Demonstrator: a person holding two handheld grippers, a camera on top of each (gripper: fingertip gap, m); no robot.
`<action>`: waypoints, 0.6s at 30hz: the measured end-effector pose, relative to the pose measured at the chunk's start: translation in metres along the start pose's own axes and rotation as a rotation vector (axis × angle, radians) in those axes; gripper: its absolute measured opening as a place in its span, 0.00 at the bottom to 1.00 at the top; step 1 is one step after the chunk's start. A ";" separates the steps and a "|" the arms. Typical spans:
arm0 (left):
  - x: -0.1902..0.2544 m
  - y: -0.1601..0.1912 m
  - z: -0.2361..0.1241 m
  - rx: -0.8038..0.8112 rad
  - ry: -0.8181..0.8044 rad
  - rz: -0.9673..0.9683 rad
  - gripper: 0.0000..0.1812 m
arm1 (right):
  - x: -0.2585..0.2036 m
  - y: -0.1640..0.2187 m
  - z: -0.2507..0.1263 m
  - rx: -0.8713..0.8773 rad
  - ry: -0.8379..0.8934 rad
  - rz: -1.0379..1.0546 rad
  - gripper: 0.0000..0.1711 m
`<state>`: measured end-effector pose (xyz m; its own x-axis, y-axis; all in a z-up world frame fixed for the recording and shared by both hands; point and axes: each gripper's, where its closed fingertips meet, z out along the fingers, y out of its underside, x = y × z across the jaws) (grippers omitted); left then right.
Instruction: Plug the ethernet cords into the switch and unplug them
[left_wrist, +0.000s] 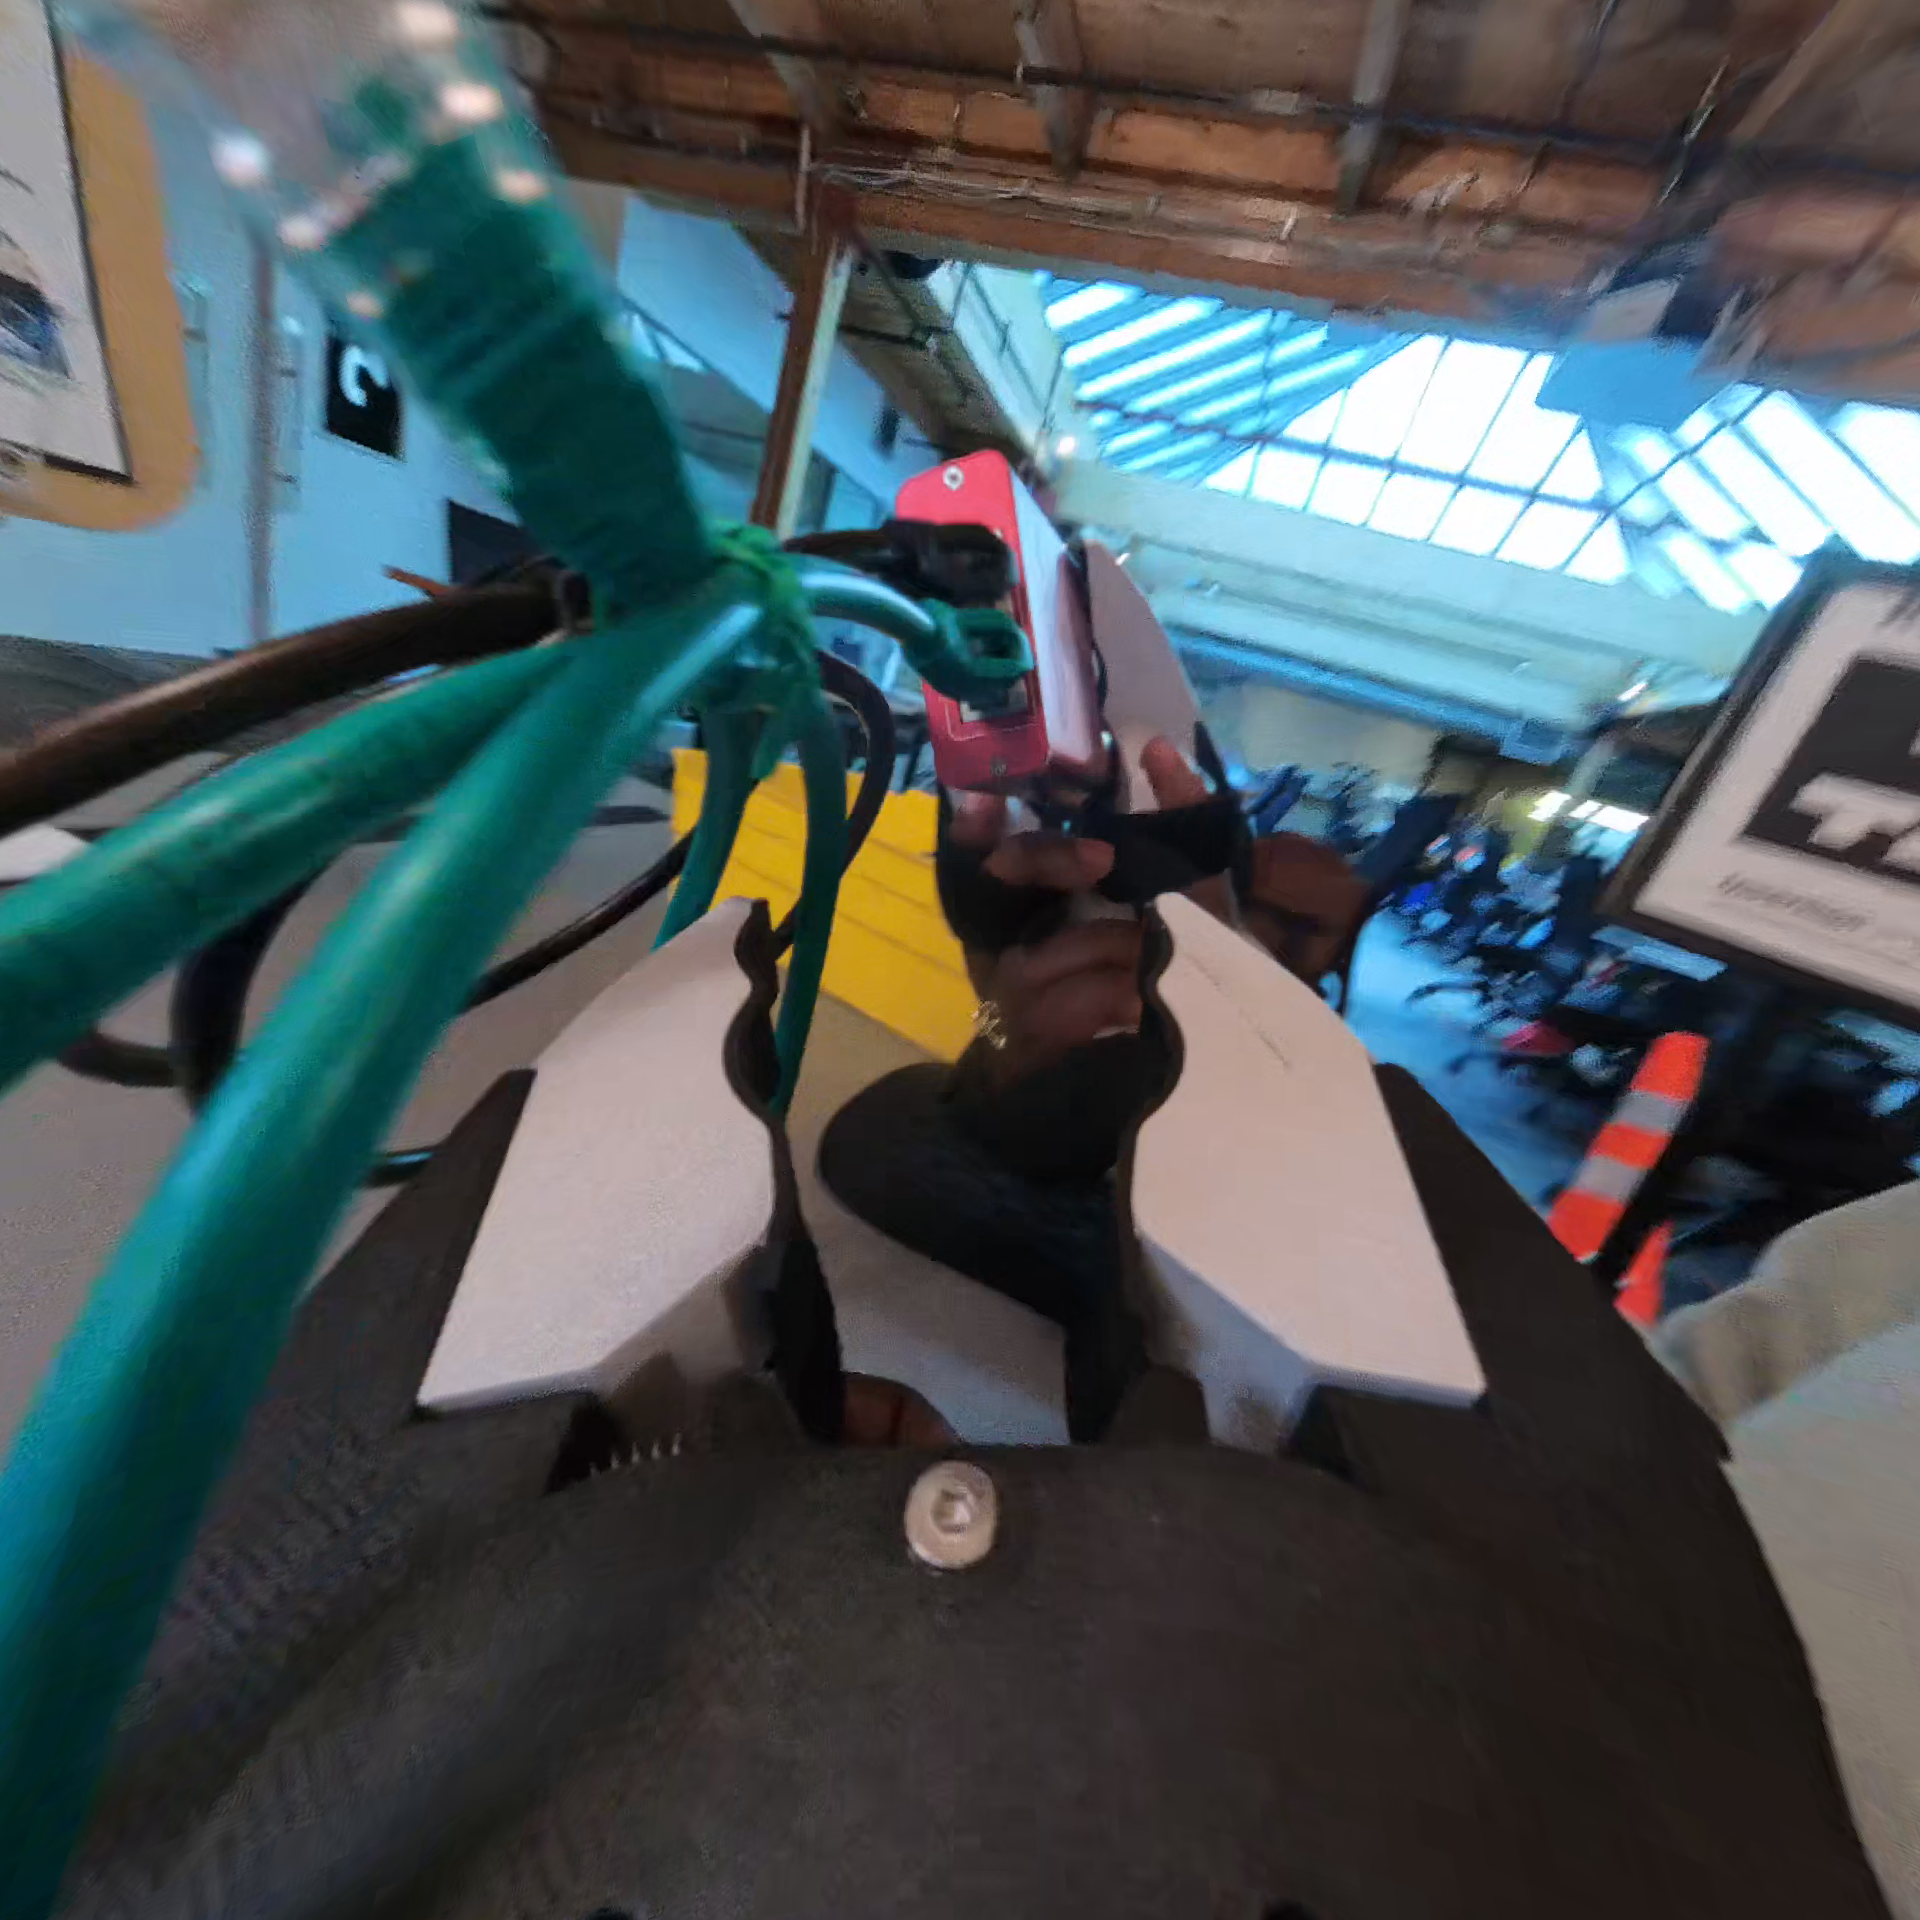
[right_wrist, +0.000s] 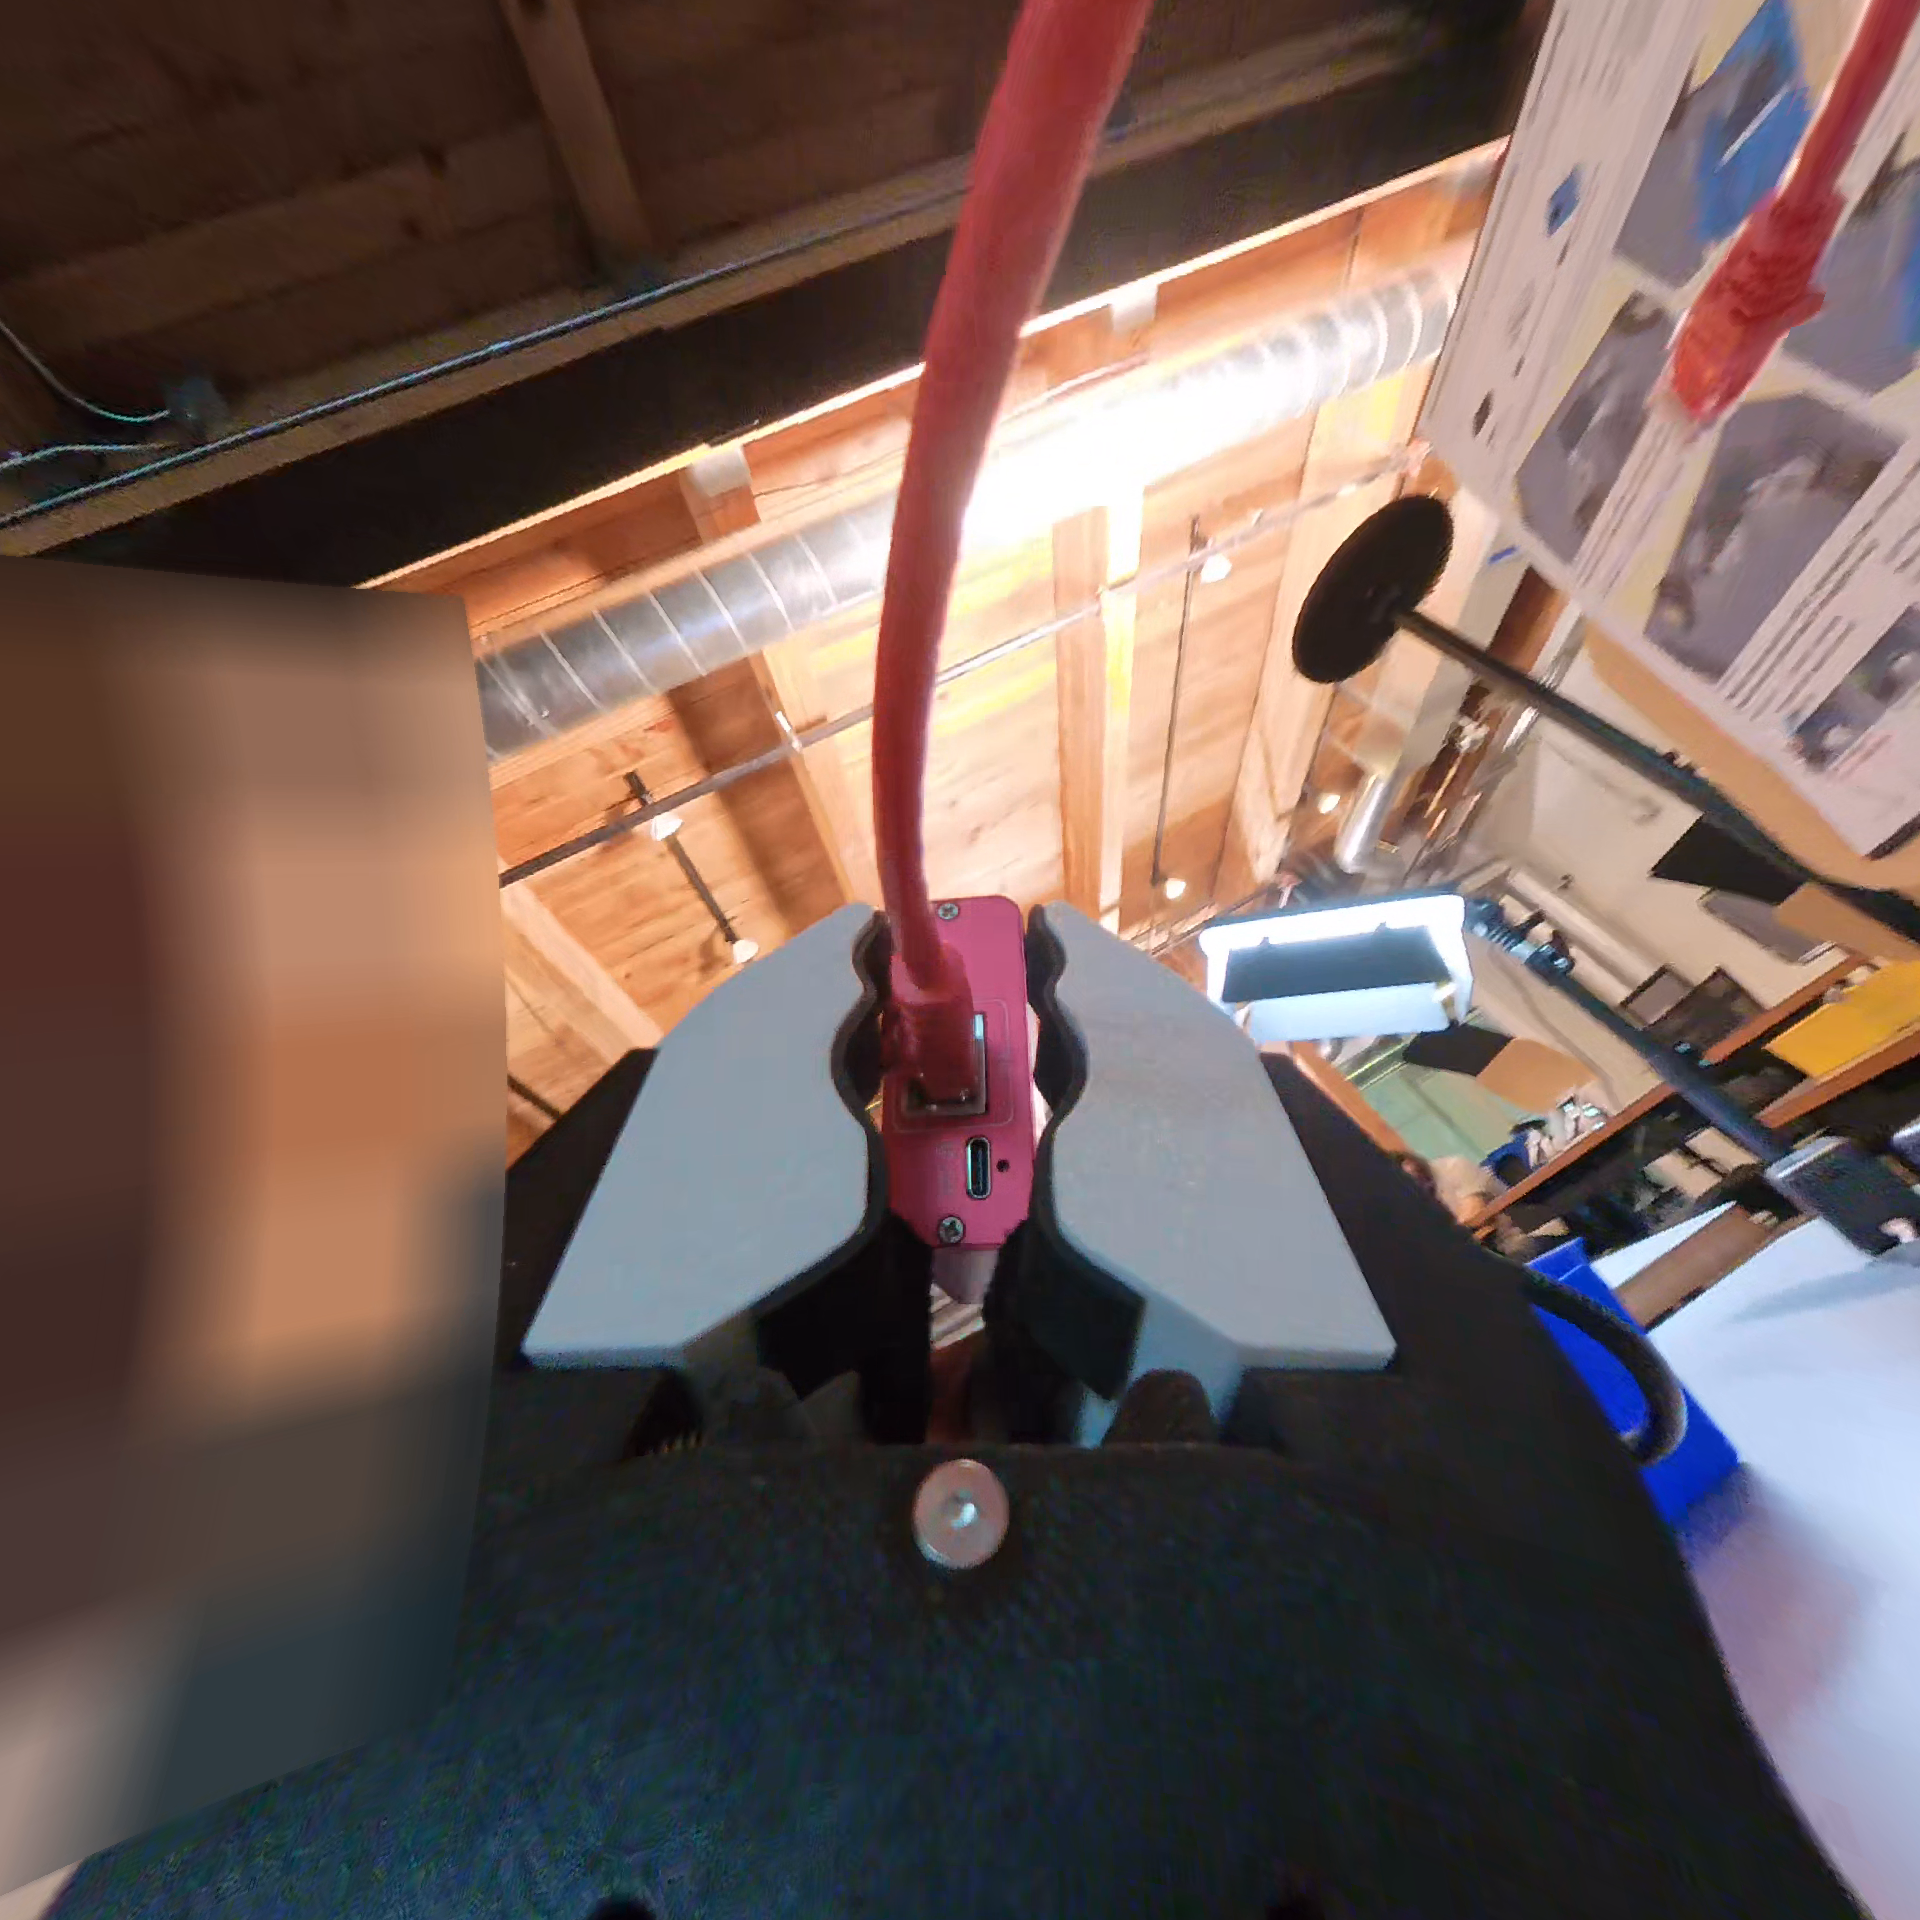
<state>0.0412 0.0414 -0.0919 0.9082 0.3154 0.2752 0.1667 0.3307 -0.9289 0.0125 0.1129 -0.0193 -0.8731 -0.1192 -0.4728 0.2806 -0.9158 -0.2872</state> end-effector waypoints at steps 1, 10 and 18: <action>-0.001 0.006 0.001 -0.045 -0.021 0.051 0.36 | 0.000 -0.004 -0.002 0.013 0.003 -0.011 0.15; 0.045 0.057 -0.037 -0.641 0.281 0.120 0.34 | -0.002 -0.022 -0.007 0.036 0.029 -0.116 0.15; 0.051 0.012 0.009 -0.161 0.271 -0.233 0.42 | -0.013 0.020 0.011 -0.055 -0.026 -0.022 0.15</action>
<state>0.0861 0.0693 -0.0868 0.9039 -0.0052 0.4276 0.4187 0.2150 -0.8823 0.0253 0.0917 -0.0096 -0.8891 -0.1102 -0.4442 0.2825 -0.8957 -0.3433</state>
